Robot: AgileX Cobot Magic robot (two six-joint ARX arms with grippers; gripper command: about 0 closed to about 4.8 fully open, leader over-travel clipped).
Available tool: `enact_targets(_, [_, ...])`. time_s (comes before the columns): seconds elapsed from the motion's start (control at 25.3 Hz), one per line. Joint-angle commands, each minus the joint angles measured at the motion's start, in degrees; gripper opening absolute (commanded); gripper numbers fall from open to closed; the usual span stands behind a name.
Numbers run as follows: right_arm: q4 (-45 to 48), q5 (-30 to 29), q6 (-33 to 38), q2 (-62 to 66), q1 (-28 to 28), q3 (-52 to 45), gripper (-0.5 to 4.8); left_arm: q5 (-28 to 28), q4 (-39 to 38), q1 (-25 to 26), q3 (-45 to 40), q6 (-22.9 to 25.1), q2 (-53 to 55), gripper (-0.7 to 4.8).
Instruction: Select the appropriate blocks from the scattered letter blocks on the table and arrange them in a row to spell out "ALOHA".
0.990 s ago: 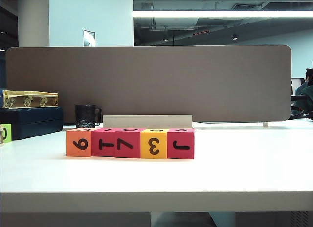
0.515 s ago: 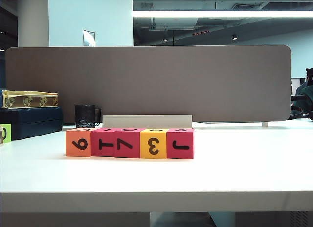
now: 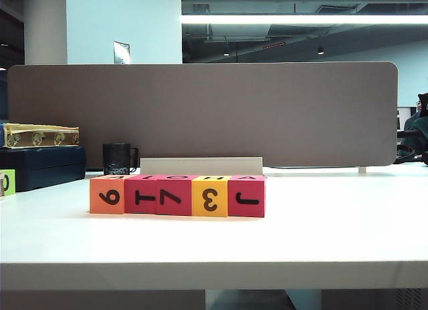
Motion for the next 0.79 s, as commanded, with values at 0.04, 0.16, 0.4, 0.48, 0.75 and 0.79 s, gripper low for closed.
enact_targets(0.04, [-0.70, 1.64, 0.24, -0.57, -0.07, 0.00, -0.01, 0.04, -0.72, -0.07, 0.09, -0.15, 0.00, -0.05])
enact_targets(0.16, [-0.22, 1.55, 0.24, -0.57, -0.07, 0.02, -0.01, 0.02, -0.72, -0.07, 0.09, -0.15, 0.00, -0.05])
enact_targets(0.4, [-0.22, 1.57, 0.24, -0.57, -0.04, 0.02, -0.01, 0.02, -0.72, -0.07, 0.09, -0.15, 0.00, -0.05])
enact_targets(0.48, [-0.22, 1.57, 0.24, -0.57, -0.04, 0.02, -0.01, 0.04, -0.72, -0.07, 0.09, -0.15, 0.00, -0.05])
enact_targets(0.75, [-0.22, 1.57, 0.24, -0.57, -0.04, 0.02, -0.01, 0.04, -0.72, -0.07, 0.09, -0.15, 0.00, -0.05])
enact_targets(0.79, [-0.22, 1.57, 0.24, -0.57, -0.04, 0.02, -0.01, 0.04, -0.72, -0.07, 0.09, -0.15, 0.00, -0.05])
